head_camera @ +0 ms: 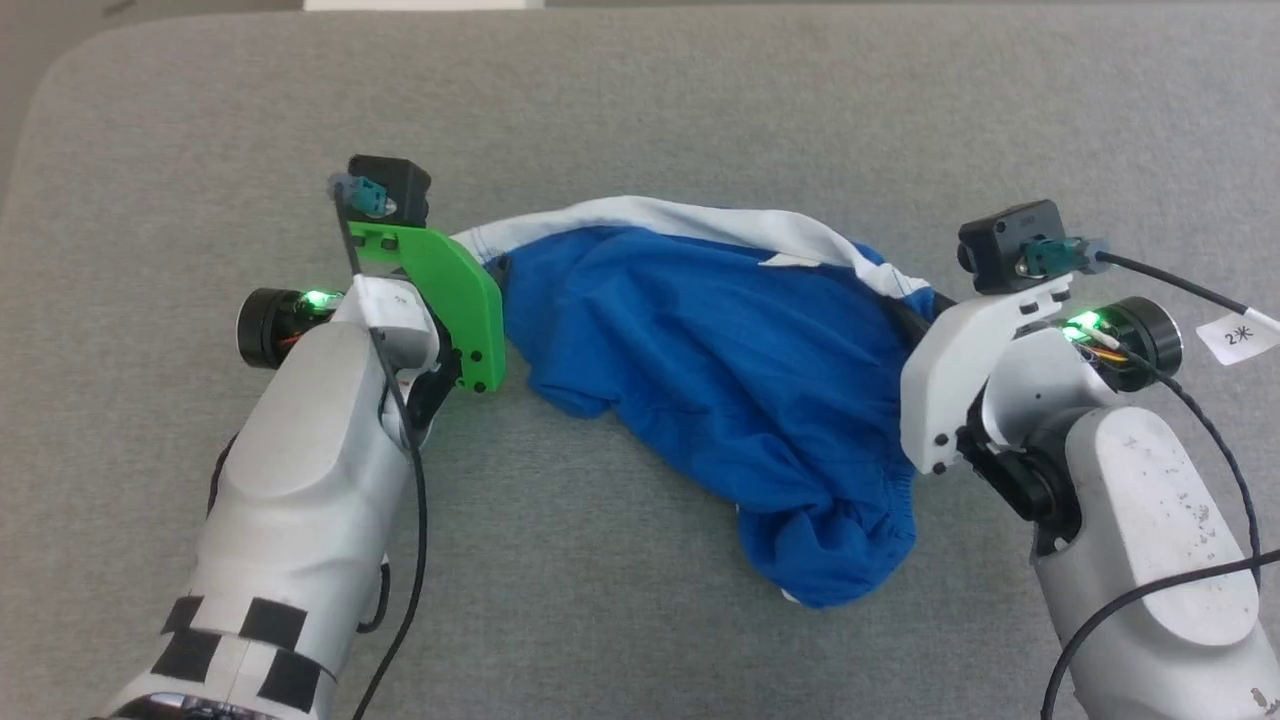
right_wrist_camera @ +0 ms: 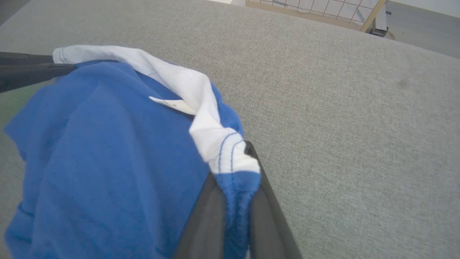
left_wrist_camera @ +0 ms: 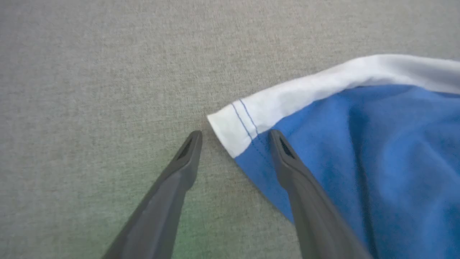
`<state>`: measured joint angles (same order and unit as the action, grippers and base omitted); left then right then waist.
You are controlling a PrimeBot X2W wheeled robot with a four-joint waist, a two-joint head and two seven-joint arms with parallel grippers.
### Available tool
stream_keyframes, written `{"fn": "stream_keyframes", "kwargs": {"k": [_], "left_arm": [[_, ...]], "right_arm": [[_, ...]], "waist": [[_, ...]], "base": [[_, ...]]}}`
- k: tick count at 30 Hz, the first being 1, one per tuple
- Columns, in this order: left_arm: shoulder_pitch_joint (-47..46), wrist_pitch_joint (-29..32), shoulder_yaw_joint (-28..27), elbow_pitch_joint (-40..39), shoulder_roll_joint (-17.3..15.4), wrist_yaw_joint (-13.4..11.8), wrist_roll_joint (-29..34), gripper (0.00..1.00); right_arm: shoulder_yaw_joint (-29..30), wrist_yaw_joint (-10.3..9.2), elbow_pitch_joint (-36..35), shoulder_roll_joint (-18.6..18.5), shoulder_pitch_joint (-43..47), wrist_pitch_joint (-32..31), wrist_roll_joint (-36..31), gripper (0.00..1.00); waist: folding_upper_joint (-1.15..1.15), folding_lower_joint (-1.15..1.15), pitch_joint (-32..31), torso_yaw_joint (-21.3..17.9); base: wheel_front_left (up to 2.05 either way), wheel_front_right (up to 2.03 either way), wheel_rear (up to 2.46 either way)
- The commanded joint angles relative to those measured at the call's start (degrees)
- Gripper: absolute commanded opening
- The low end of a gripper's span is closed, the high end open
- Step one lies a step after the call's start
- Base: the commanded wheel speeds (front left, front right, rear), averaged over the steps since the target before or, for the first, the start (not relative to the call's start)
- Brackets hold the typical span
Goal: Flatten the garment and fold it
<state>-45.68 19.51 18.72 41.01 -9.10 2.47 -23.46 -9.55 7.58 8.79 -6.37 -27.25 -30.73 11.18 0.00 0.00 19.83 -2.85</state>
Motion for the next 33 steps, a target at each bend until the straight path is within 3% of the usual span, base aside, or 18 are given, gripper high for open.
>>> {"fn": "stream_keyframes", "kwargs": {"k": [1, 5, 6, 7, 14, 19, 26, 27, 33], "left_arm": [[-0.85, 0.41, 0.30, 1.07, -0.28, 0.27, 0.15, 1.00], [-1.26, -0.44, -0.08, 3.15, 0.13, 0.37, -0.70, 1.00], [-1.34, -1.33, -0.14, 3.36, 0.22, 0.71, -0.92, 0.30], [-1.37, -2.03, -0.25, 3.52, 0.37, 1.07, -1.26, 0.00], [-1.86, -7.66, -2.46, 2.98, 1.53, 3.12, -5.27, 0.00], [-2.39, -13.45, -6.52, -3.13, 1.18, 4.42, -11.03, 0.00], [5.09, -17.39, -9.88, -21.59, -1.09, 4.91, -17.97, 0.00], [11.73, -15.40, -10.42, -33.91, -2.06, 3.54, -19.36, 0.00], [8.30, -9.31, -9.02, -39.66, -4.68, 1.82, -18.10, 0.00]], "right_arm": [[-0.27, -0.09, -0.43, -0.06, 0.71, 0.42, 0.38, 0.00], [-0.53, -0.09, -0.81, -0.14, 0.82, 1.10, 0.72, 0.00], [-0.54, -0.09, -0.86, -0.15, 0.85, 1.21, 0.79, 0.00], [-0.50, -0.09, -0.88, -0.19, 0.88, 1.30, 0.79, 0.00], [0.50, -0.09, -0.82, -0.67, 0.92, 2.67, 1.13, 0.00], [2.45, -0.09, -3.04, -0.93, 1.36, 4.73, 2.63, 0.00], [7.63, -0.09, -9.57, 0.72, 5.68, 4.97, 8.28, 0.00], [9.42, -0.09, -15.94, 1.64, 8.53, 2.25, 13.52, 0.00], [9.85, -0.09, -20.02, 1.08, 2.10, -4.78, 21.51, 0.00]], "waist": [[0.00, 0.00, 1.51, -1.25], [0.00, 0.00, 2.32, -1.40], [0.00, 0.00, 2.49, -1.38], [0.00, 0.00, 2.60, -1.31], [0.00, 0.00, 1.36, -0.15], [0.00, 0.00, -1.49, 0.94], [0.00, 0.00, -6.32, 2.79], [0.00, 0.00, -8.70, 4.78], [0.00, 0.00, -10.39, 5.41]], "base": [[0.00, 0.00, 0.00], [0.00, 0.00, 0.00], [0.00, 0.00, 0.00], [0.00, 0.00, 0.00], [0.00, 0.00, 0.00], [0.00, 0.00, 0.00], [0.00, 0.00, 0.00], [0.00, 0.00, 0.00], [0.00, 0.00, 0.00]]}}
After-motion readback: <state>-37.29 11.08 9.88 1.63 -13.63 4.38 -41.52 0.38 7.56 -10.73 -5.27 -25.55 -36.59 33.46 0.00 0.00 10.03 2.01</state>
